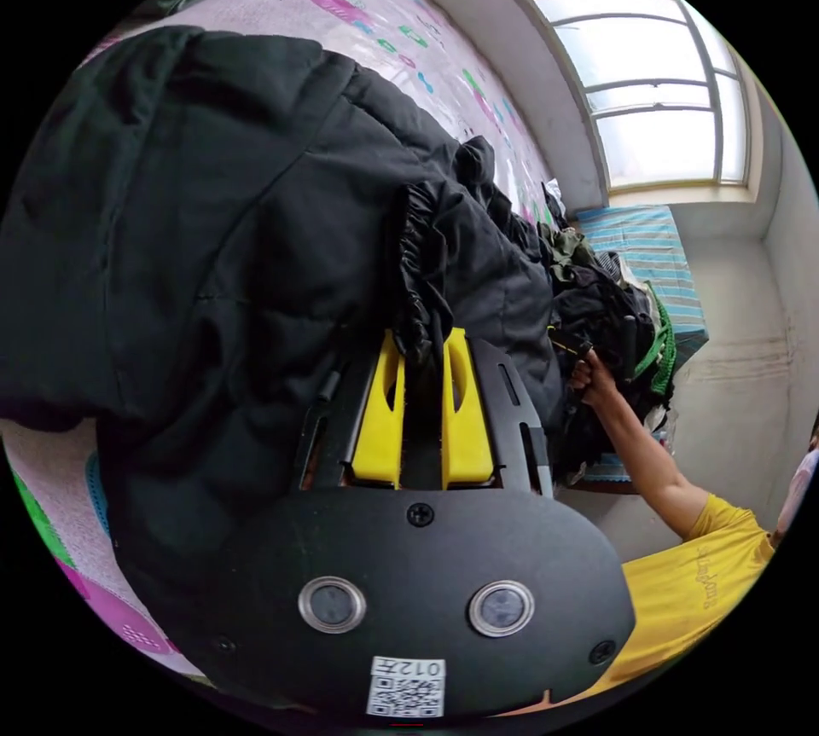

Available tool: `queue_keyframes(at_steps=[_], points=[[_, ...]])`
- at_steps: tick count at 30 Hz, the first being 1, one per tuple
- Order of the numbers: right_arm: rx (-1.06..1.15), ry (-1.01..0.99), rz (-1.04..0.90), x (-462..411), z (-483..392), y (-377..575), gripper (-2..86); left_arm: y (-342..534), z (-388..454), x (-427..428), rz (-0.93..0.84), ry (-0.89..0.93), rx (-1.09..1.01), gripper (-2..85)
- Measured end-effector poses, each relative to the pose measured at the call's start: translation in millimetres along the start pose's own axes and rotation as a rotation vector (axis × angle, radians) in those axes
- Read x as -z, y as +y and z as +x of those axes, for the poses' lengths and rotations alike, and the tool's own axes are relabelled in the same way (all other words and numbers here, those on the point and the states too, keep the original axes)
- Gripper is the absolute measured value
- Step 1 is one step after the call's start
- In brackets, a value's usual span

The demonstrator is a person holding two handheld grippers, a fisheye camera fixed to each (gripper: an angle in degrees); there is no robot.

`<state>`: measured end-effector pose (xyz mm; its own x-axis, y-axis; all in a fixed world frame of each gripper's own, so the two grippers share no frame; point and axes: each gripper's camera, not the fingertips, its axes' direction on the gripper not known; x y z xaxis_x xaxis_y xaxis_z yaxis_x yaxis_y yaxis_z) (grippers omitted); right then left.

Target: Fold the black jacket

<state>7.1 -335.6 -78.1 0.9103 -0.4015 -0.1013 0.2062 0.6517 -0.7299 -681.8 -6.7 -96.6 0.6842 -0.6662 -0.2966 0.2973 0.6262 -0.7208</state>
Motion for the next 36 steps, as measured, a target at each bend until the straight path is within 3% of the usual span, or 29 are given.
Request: queue_keyframes(at_steps=[10,14,17,20,23,29,32,36], points=[[0.057,-0.111,0.122,49.2,-25.3,63.7,0.0,37.4,-18.8,44.7,0.113,0.109,0.064,3.8],[0.093,-0.104,0.022,24.2,-48.3,73.9,0.0,58.0,-2.3,83.9,0.252,-0.055,-0.01,1.4],[0.094,-0.065,-0.029,1.2,-56.3,68.3,-0.1,43.2,25.1,77.1,0.142,-0.139,-0.148,0.7],[0.039,-0.07,-0.034,2.2,-64.4,55.7,-0.1,25.3,54.0,46.5,0.0,-0.34,-0.277,0.3],[0.106,0.056,0.035,17.6,-94.1,45.2,-0.1,14.1,56.8,9.1,-0.121,-0.525,-0.288,0.1],[0.272,0.074,0.049,14.1,-163.6,5.1,-0.1,11.1,38.9,-12.3,-0.185,-0.509,-0.179,-0.1],[0.302,0.118,-0.126,-21.7,-183.3,-17.4,-0.1,26.6,43.0,7.2,-0.103,-0.521,-0.222,0.0],[0.309,0.134,-0.16,-40.2,-194.8,-31.0,0.0,64.3,-5.2,75.2,0.138,-0.437,0.032,0.3]])
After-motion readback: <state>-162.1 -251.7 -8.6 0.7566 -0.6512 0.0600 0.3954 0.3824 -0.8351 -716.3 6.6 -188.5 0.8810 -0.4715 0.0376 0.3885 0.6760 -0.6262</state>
